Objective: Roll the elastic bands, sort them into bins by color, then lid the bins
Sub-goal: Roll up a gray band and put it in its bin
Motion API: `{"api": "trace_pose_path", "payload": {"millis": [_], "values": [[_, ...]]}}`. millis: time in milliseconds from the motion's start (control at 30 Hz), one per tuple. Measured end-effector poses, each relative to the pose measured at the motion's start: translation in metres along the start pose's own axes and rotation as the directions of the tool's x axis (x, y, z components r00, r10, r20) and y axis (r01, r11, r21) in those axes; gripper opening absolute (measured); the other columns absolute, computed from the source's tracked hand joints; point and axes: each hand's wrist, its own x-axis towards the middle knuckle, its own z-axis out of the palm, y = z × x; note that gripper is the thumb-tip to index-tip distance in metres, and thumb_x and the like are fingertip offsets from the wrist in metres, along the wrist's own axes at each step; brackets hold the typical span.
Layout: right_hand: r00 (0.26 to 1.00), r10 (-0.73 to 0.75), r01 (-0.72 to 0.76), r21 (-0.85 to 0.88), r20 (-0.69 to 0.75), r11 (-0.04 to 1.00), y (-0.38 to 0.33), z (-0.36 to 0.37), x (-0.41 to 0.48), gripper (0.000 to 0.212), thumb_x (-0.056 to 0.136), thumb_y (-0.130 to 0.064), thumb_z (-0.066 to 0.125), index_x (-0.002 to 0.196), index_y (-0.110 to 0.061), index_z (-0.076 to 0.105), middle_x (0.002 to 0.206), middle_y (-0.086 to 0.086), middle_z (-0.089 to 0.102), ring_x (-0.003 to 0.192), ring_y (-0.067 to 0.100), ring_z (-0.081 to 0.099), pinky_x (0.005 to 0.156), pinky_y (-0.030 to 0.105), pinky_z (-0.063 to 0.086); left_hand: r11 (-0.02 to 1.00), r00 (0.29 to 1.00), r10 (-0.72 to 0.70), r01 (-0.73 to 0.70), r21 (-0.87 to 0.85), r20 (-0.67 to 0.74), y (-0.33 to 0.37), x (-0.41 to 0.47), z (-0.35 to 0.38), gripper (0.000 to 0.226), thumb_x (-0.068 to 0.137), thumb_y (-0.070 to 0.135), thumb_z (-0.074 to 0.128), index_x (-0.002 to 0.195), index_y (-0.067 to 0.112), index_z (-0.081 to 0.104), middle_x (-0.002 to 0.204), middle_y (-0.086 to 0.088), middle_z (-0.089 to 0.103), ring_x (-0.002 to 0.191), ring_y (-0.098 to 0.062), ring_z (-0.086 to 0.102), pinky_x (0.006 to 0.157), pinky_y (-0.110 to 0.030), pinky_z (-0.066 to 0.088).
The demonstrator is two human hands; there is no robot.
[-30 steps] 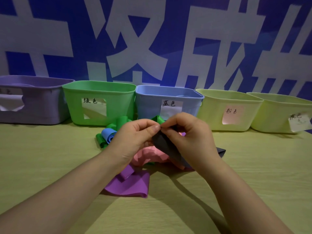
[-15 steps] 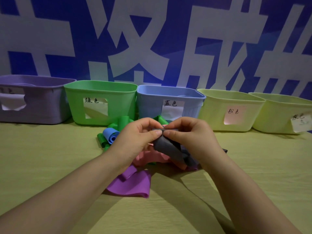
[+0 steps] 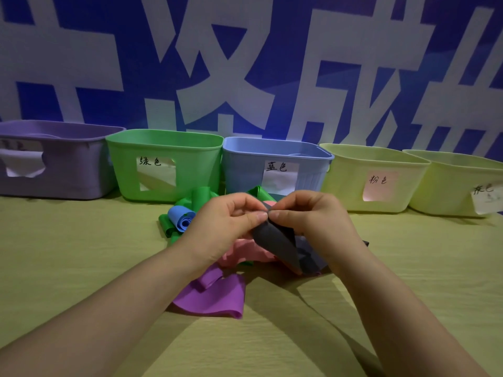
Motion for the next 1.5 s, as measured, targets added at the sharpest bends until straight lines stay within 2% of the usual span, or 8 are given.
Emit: {"api": "trace_pose_path", "payload": {"millis": [267, 500, 733, 900, 1033, 1233, 1400, 1500], "values": [[1.0, 0.0, -0.001, 0.06, 0.014, 0.998, -0.002, 0.003, -0.0024, 0.01, 0.082, -0.008, 0.066, 0.073, -0.013, 0.069, 0.064, -0.002, 0.064, 0.058, 0.0, 0.057, 0.054, 0.014, 0.048, 0.977, 0.989, 0.139, -0.13, 0.168, -0.048, -0.0034, 0.0014, -0.0016, 0.023, 0.086, -0.001, 0.056, 0.072, 0.017, 0.062, 0.058, 0.007, 0.062, 0.058, -0.005, 0.056, 0.055, -0.015, 0.047], [0.992, -0.12, 0.121, -0.034, 0.031, 0.992, 0.0016, -0.0005, 0.0004, 0.019, 0.077, -0.002, 0.069, 0.068, -0.02, 0.068, 0.068, -0.001, 0.068, 0.067, 0.008, 0.062, 0.066, 0.025, 0.053, 0.992, 0.998, -0.062, 0.065, -0.112, 0.031, 0.0017, 0.0021, -0.0053, 0.02, 0.085, -0.006, 0.053, 0.076, 0.01, 0.06, 0.065, 0.004, 0.065, 0.068, -0.008, 0.063, 0.063, -0.021, 0.054], [0.981, -0.193, 0.196, -0.185, 0.036, 0.963, 0.006, 0.0012, 0.0013, 0.03, 0.075, -0.003, 0.07, 0.063, -0.03, 0.066, 0.069, -0.006, 0.07, 0.072, 0.011, 0.067, 0.074, 0.033, 0.056, 0.938, 0.973, -0.222, 0.23, -0.26, 0.058, -0.0006, 0.0027, -0.0067, 0.012, 0.083, 0.002, 0.057, 0.073, 0.009, 0.059, 0.064, -0.004, 0.064, 0.056, -0.01, 0.063, 0.056, -0.02, 0.053], [0.982, -0.18, 0.185, -0.114, 0.053, 0.976, 0.006, -0.0008, 0.0028, 0.032, 0.074, -0.005, 0.073, 0.059, -0.033, 0.071, 0.069, -0.007, 0.071, 0.069, 0.005, 0.066, 0.07, 0.025, 0.052, 0.947, 0.979, -0.197, 0.204, -0.248, 0.055, 0.0005, 0.0043, -0.0076, 0.016, 0.083, -0.006, 0.054, 0.074, 0.006, 0.059, 0.063, -0.003, 0.065, 0.058, -0.01, 0.065, 0.054, -0.019, 0.054], [0.989, -0.117, 0.12, -0.025, 0.092, 0.992, 0.0056, -0.0029, 0.0037, 0.03, 0.074, -0.001, 0.073, 0.062, -0.028, 0.072, 0.072, 0.0, 0.072, 0.073, 0.013, 0.067, 0.074, 0.031, 0.055, 0.961, 0.986, -0.157, 0.166, -0.223, 0.055, 0.002, 0.0032, -0.008, 0.019, 0.081, -0.011, 0.054, 0.074, 0.006, 0.059, 0.065, 0.0, 0.066, 0.061, -0.007, 0.064, 0.055, -0.018, 0.053], [0.993, -0.028, 0.023, 0.045, 0.117, 0.999, 0.0025, -0.0036, -0.0002, 0.012, 0.075, -0.013, 0.073, 0.068, -0.021, 0.068, 0.066, -0.004, 0.069, 0.066, 0.005, 0.064, 0.057, 0.018, 0.05, 0.985, 0.997, -0.074, 0.078, -0.151, 0.032, -0.0008, 0.0015, -0.0078, 0.021, 0.079, -0.013, 0.057, 0.073, 0.008, 0.061, 0.064, 0.004, 0.068, 0.065, -0.005, 0.064, 0.064, -0.018, 0.055], [0.998, -0.067, 0.067, 0.008, -0.013, 0.998, 0.0055, 0.001, 0.0028, 0.017, 0.071, -0.01, 0.077, 0.064, -0.024, 0.068, 0.069, -0.002, 0.07, 0.073, 0.011, 0.065, 0.074, 0.033, 0.056, 0.992, 0.999, -0.026, 0.029, -0.124, 0.03, -0.0001, 0.0013, -0.0064, 0.027, 0.076, -0.015, 0.06, 0.073, 0.011, 0.064, 0.066, 0.005, 0.069, 0.066, -0.004, 0.064, 0.063, -0.016, 0.052], [0.993, -0.104, 0.105, 0.005, -0.052, 0.994, 0.007, 0.0024, 0.0027, 0.025, 0.071, -0.007, 0.077, 0.059, -0.028, 0.07, 0.065, -0.005, 0.069, 0.072, 0.013, 0.066, 0.079, 0.04, 0.056, 0.975, 0.993, -0.089, 0.102, -0.195, 0.075, 0.0009, 0.0011, -0.0091, 0.016, 0.065, 0.003, 0.068, 0.067, 0.019, 0.069, 0.069, 0.006, 0.068, 0.07, -0.007, 0.065, 0.067, -0.02, 0.055]]}}
